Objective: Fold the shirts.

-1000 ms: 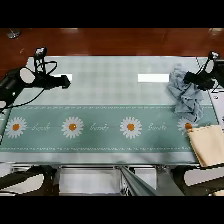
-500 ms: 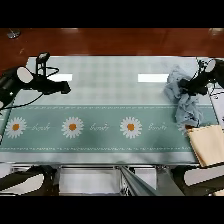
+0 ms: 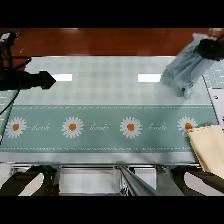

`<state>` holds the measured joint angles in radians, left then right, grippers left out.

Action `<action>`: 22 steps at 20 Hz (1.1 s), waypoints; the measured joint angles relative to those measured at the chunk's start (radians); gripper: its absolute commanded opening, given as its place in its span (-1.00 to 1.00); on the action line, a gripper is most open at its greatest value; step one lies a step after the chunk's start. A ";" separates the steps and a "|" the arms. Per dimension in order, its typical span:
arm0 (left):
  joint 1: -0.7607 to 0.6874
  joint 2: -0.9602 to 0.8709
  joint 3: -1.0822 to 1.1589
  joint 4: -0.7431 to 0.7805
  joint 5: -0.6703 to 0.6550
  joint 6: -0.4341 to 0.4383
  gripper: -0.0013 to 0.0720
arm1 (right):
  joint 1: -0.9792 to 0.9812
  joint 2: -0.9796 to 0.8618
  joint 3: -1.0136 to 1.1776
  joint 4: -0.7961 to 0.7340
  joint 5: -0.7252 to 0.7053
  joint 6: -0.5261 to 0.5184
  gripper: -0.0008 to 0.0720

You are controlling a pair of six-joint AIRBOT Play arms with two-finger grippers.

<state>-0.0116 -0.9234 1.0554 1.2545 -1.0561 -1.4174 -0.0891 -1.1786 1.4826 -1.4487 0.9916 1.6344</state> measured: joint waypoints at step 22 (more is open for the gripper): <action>-0.080 0.158 -0.124 0.037 0.031 0.043 0.95 | 0.739 0.036 -0.185 -0.045 -0.029 0.073 -0.87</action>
<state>-0.0917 -0.7650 0.9310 1.2915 -1.0248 -1.3739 0.6495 -1.1423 1.2976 -1.4933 0.9630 1.7073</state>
